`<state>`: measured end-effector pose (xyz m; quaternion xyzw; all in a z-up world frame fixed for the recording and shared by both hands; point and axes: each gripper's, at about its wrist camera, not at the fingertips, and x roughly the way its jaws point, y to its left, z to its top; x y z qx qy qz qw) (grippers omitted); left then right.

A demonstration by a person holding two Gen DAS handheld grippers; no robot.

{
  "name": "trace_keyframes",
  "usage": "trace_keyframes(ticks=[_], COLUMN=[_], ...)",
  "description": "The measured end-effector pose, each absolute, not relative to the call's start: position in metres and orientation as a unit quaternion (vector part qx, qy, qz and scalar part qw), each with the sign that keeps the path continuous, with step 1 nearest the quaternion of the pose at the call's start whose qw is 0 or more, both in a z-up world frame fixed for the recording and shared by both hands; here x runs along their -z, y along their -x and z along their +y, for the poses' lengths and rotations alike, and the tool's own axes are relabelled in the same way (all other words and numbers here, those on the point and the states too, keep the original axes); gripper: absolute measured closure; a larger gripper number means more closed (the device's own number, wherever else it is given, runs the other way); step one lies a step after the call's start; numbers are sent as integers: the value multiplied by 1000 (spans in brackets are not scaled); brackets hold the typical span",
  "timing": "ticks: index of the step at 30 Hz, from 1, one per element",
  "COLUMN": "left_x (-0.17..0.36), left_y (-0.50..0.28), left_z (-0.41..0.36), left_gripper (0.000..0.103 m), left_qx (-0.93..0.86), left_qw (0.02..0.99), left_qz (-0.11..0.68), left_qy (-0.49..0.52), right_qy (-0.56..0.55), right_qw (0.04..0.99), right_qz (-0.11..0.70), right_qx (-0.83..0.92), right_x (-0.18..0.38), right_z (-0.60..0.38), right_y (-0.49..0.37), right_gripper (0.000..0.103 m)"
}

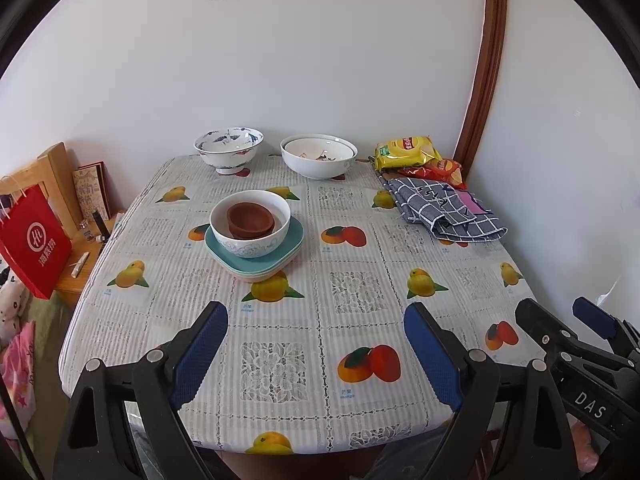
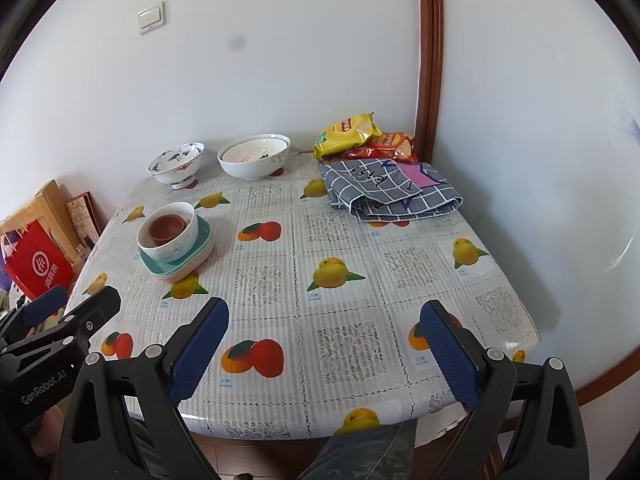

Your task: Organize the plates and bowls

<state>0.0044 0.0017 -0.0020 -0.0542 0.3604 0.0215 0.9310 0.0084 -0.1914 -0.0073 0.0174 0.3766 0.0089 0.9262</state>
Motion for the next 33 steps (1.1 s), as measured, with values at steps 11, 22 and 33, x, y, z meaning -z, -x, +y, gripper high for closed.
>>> trace_keyframes(ticks=[11,22,33], left_x=[3,3,3], left_y=[-3,-2,-2], left_z=[0,1,2], left_gripper=[13,13,13], left_qx=[-22,-23,-23], left_qw=[930,930,930], left_qz=[362,363,362], left_qy=[53,53,53], right_qy=[-17,-15,-15], right_qw=[926,926,927], right_qz=[376,376,375], right_qx=[-10,-9,-9], right_x=[7,5,4], right_z=[-190,-190,-191], right_y=[-8,-7,-7], right_gripper=[7,7,7])
